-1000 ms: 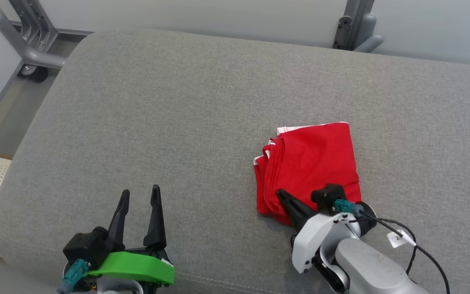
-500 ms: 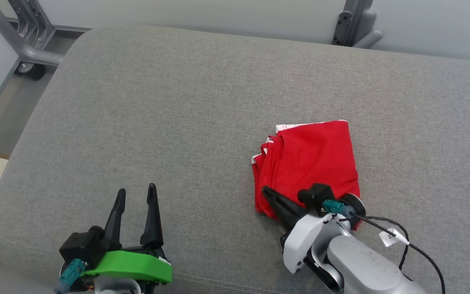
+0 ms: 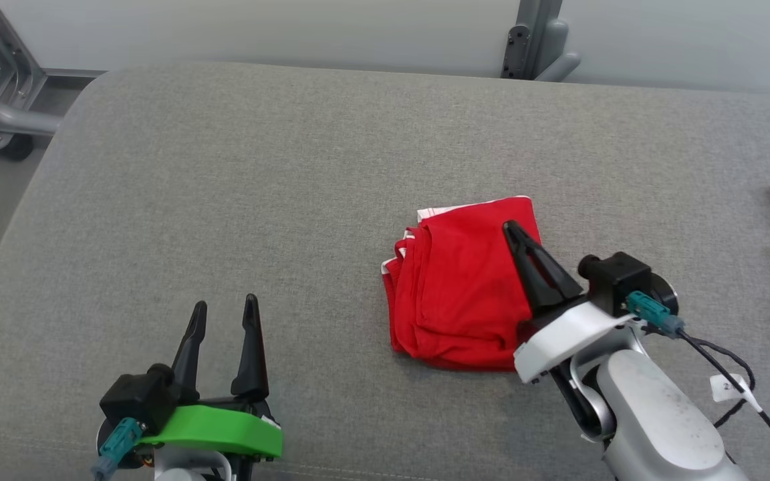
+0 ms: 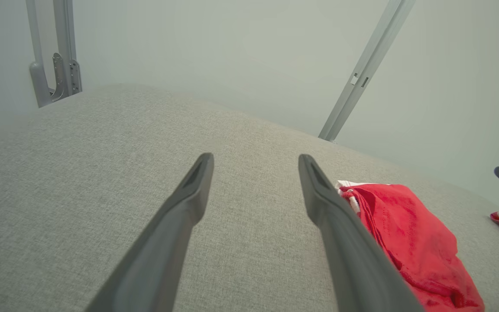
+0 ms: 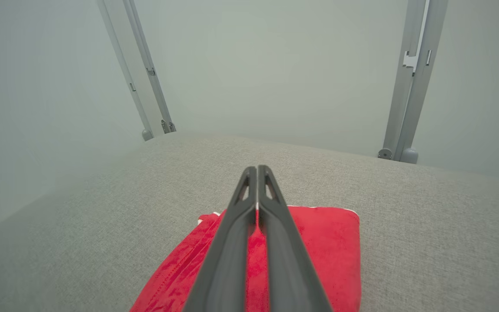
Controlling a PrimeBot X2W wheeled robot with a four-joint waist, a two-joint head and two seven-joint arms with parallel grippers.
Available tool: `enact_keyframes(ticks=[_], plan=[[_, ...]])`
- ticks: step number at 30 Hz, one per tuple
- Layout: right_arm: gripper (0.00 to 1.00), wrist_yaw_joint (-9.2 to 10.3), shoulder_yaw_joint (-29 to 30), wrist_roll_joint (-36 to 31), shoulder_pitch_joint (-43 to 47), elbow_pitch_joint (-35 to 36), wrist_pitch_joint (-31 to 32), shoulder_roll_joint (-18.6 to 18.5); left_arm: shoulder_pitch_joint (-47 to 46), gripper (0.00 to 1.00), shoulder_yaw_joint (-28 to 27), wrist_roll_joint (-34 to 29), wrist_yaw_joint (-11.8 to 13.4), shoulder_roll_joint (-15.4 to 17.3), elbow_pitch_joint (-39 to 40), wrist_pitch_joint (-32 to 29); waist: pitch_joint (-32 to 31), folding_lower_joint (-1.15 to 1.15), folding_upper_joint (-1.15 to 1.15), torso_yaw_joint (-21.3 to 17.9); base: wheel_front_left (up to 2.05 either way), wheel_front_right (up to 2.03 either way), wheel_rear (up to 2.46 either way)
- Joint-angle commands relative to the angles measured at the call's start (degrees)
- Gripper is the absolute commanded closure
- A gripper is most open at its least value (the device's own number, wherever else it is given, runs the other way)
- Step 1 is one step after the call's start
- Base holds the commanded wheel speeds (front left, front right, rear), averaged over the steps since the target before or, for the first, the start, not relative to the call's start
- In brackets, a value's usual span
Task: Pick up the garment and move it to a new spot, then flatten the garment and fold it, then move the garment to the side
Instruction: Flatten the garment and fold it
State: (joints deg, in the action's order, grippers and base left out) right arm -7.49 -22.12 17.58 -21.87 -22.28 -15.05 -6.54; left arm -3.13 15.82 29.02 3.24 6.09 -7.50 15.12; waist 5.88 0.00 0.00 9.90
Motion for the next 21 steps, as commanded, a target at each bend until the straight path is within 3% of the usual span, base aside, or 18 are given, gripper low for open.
enact_keyframes(ticks=[1,5,6,13,21], plan=[[0.71,0.01,1.5,-0.84,1.42,0.98,-0.12,0.23,-1.19,0.0,-0.07,-0.37,-0.2,0.23,0.04,0.01,-0.41,0.0,0.0,-0.89,0.0,0.0,0.0],[0.4,0.01,8.82,-3.5,4.69,4.84,-0.12,1.57,-1.52,0.0,-0.45,-0.99,-0.21,-0.02,-0.11,0.01,-0.98,0.0,0.0,-2.24,0.0,0.0,0.0],[0.0,0.01,10.3,-4.03,5.63,5.7,-0.11,1.87,-1.55,0.0,-0.6,-1.21,-0.21,-0.1,-0.17,0.02,-1.12,0.0,0.0,-2.55,0.0,0.0,0.0],[0.0,0.01,17.42,-7.11,11.6,10.35,-0.12,3.33,-0.51,0.0,-1.86,-3.03,-0.56,-0.64,-0.59,0.02,-2.07,0.0,0.0,-4.63,0.0,0.0,0.0],[0.0,0.01,20.37,-6.4,17.07,14.07,-0.11,3.6,1.21,0.0,-3.79,-5.18,-1.19,-1.02,-1.11,0.02,-2.98,0.0,0.0,-6.67,0.0,0.0,0.0]])
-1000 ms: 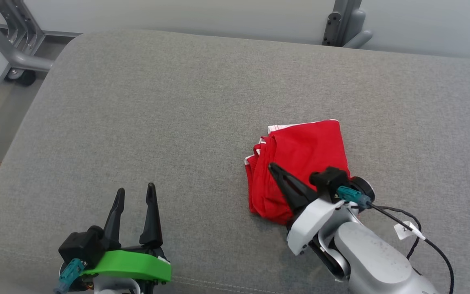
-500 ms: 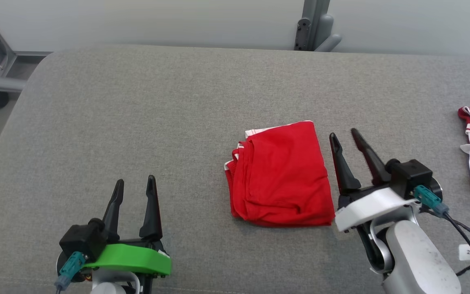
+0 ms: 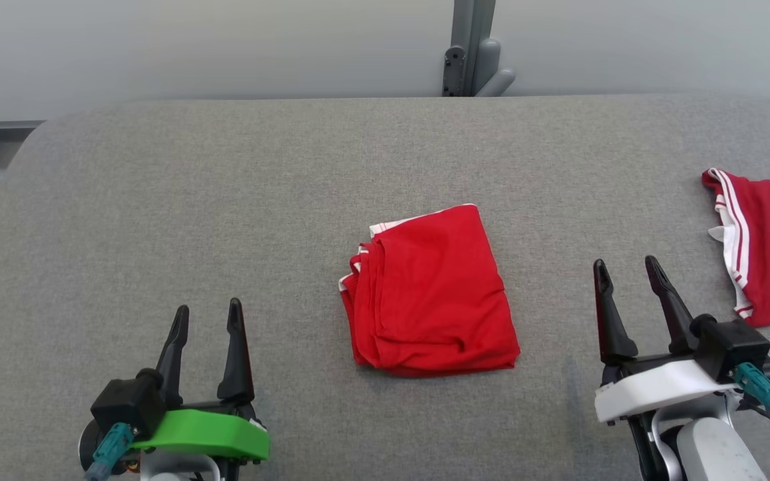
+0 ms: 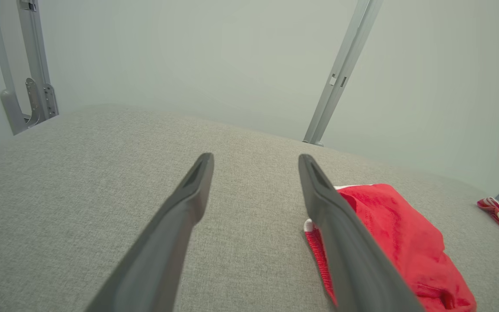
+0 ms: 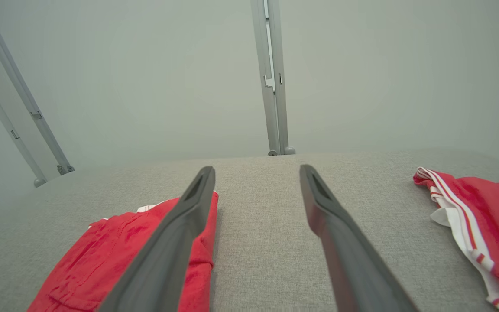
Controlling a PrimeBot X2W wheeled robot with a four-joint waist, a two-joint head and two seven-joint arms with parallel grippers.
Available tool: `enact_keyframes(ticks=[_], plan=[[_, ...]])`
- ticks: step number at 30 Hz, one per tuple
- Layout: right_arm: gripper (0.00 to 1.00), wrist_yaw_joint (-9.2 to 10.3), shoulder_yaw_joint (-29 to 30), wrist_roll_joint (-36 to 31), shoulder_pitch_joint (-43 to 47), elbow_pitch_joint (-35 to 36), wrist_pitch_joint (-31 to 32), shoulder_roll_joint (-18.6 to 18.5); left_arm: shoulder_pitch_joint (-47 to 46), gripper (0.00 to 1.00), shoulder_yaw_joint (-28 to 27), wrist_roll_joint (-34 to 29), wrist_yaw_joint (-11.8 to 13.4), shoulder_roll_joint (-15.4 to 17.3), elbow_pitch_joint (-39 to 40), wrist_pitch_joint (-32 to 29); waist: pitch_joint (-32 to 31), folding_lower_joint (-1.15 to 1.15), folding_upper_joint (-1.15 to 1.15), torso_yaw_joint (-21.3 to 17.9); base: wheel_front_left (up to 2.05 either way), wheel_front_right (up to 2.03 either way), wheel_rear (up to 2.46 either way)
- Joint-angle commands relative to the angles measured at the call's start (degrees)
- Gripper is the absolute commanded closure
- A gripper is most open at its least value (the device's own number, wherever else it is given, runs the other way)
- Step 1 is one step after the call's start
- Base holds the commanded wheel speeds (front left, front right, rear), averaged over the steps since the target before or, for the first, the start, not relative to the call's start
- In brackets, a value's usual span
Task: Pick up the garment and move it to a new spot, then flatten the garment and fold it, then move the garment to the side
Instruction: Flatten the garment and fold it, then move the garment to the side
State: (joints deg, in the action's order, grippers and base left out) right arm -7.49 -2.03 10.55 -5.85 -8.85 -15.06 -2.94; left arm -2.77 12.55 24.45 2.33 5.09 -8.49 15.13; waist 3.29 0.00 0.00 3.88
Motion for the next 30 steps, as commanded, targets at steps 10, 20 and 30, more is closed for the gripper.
enact_keyframes(ticks=[10,20,30], plan=[[0.0,0.01,0.68,2.31,3.55,1.81,-0.11,0.01,2.65,0.0,-2.23,-2.95,-1.19,-0.46,-0.78,0.01,-0.77,0.0,0.0,-1.71,0.0,0.0,0.0],[0.0,0.01,0.85,2.52,3.56,1.3,-0.1,0.02,2.61,0.0,-3.23,-3.83,-2.31,-1.39,-1.61,0.01,-1.11,0.0,0.0,-1.53,0.0,0.0,0.0],[0.0,0.01,1.57,1.39,1.86,-0.18,-0.1,0.02,2.5,0.0,-3.58,-4.33,-2.73,-1.79,-1.7,0.01,-1.1,0.0,0.0,-0.42,0.0,0.0,0.0]])
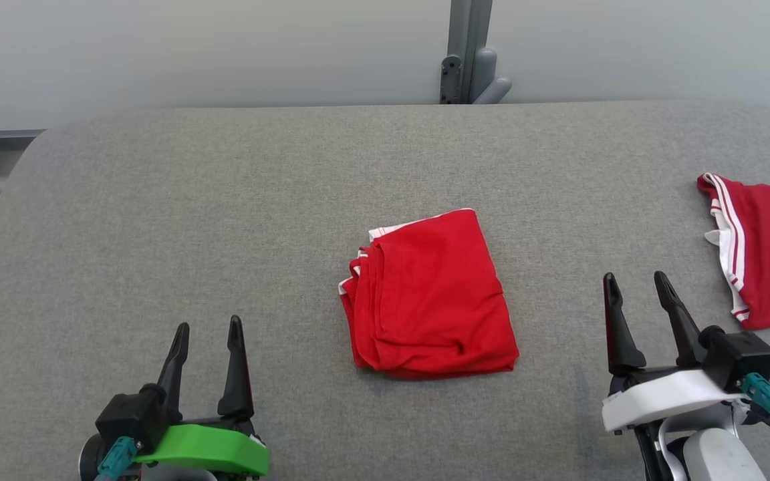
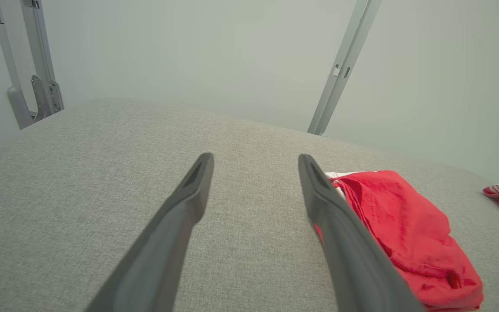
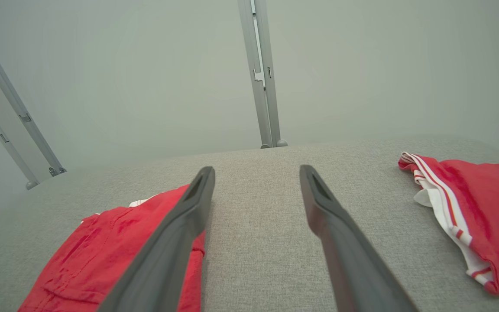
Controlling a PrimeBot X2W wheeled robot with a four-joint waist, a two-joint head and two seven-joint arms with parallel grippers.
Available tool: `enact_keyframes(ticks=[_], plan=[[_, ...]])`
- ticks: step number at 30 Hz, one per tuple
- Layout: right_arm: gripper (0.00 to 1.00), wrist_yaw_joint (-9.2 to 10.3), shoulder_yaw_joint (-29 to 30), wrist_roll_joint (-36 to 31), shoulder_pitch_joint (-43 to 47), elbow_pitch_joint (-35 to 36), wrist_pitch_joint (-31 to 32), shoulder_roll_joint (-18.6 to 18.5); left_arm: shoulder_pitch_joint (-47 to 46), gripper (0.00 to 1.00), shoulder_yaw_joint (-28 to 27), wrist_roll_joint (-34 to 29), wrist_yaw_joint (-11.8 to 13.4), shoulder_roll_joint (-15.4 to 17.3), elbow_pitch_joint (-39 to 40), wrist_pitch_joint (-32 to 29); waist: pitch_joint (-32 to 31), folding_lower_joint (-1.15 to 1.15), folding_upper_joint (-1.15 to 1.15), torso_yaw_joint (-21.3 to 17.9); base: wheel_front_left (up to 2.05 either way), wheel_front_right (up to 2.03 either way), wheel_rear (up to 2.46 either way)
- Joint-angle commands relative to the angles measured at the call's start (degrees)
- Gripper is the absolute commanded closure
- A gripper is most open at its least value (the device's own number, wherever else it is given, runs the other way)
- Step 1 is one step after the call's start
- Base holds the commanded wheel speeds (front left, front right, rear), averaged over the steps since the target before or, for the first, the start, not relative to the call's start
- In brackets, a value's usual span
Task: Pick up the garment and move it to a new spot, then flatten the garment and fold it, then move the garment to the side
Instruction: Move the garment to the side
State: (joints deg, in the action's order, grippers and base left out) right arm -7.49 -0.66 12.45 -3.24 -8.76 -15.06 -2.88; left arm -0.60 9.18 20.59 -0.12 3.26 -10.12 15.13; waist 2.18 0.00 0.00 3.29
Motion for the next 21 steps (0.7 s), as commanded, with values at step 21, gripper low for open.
enact_keyframes(ticks=[21], plan=[[0.0,0.02,-11.94,15.22,-18.85,-12.67,29.91,-12.19,-1.26,0.0,1.83,1.1,-0.17,-0.32,-0.57,0.01,3.05,0.0,0.0,7.33,0.0,0.0,0.0]])
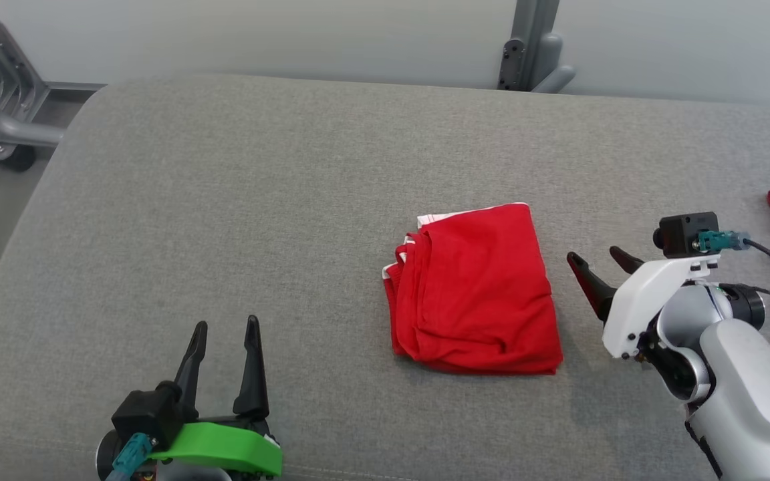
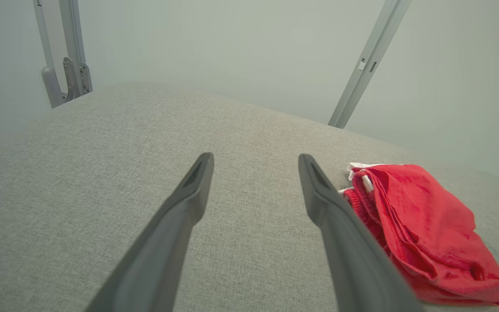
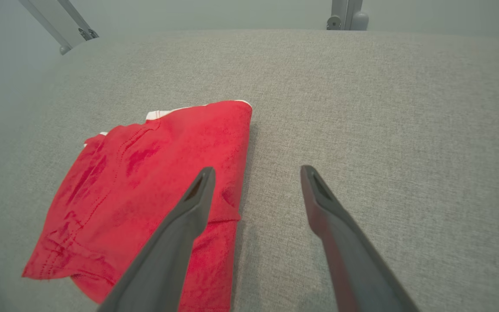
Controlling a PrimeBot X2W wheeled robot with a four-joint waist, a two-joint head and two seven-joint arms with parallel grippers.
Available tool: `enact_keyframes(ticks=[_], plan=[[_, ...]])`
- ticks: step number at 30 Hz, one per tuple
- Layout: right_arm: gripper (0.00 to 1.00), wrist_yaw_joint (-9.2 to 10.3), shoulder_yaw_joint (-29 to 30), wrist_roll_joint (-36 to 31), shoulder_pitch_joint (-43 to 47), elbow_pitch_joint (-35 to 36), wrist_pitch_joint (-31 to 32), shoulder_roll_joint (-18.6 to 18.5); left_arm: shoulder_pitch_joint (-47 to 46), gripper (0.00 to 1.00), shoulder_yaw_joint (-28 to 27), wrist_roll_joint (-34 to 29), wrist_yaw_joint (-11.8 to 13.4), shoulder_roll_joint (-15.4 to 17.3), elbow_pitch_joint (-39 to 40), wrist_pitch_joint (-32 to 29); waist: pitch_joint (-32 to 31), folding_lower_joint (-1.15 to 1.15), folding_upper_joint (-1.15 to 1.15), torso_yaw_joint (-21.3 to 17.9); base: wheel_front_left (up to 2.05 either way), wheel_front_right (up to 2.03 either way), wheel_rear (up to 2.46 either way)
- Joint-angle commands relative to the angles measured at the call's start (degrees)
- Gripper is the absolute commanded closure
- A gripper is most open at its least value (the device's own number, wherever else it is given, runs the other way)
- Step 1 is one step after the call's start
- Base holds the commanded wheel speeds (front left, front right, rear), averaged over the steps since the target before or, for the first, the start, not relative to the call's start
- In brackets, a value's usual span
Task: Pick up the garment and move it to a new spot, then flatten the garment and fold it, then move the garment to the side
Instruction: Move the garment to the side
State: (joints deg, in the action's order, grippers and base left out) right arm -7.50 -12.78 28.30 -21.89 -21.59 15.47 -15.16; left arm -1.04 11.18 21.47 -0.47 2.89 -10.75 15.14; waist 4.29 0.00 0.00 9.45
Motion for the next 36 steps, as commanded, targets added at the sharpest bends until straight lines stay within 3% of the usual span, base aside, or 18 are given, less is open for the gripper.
enact_keyframes(ticks=[1,11,22,23,24,27,36], plan=[[0.0,0.03,-0.46,1.3,-1.01,-0.37,1.04,-0.69,-0.93,0.0,0.03,0.36,0.36,0.05,0.12,0.0,1.24,0.0,0.0,1.7,0.0,0.0,0.0],[0.0,0.02,-6.08,17.4,-5.75,-4.95,15.37,-6.29,-2.18,0.0,1.38,0.96,0.8,0.05,-0.1,0.0,4.15,0.0,0.0,6.43,0.0,0.0,0.0],[0.0,0.02,-10.99,22.7,-9.26,-11.31,18.08,-7.35,-3.13,0.0,1.91,1.23,1.04,0.04,0.06,0.0,5.65,0.0,0.0,8.64,0.0,0.0,0.0],[0.11,0.02,-11.52,23.02,-9.44,-11.58,17.84,-7.41,-3.13,0.0,1.88,1.22,1.03,0.04,0.07,0.0,5.73,0.0,0.0,8.68,0.0,0.0,0.0],[0.54,0.02,-11.97,23.31,-9.68,-11.78,17.7,-7.53,-3.17,0.0,1.85,1.22,1.09,0.04,0.13,0.0,5.82,0.0,0.0,8.67,0.0,0.0,0.0],[1.0,0.02,-13.64,24.09,-10.44,-11.95,16.58,-8.13,-3.31,0.0,1.54,1.18,1.19,0.04,0.19,0.0,6.06,0.0,0.0,8.43,0.0,0.0,0.0],[1.0,0.04,-17.67,25.92,-13.7,-11.09,13.31,-11.17,-3.58,0.0,1.08,0.36,0.99,0.04,0.49,0.0,6.14,0.0,0.0,4.74,0.0,0.0,0.0]])
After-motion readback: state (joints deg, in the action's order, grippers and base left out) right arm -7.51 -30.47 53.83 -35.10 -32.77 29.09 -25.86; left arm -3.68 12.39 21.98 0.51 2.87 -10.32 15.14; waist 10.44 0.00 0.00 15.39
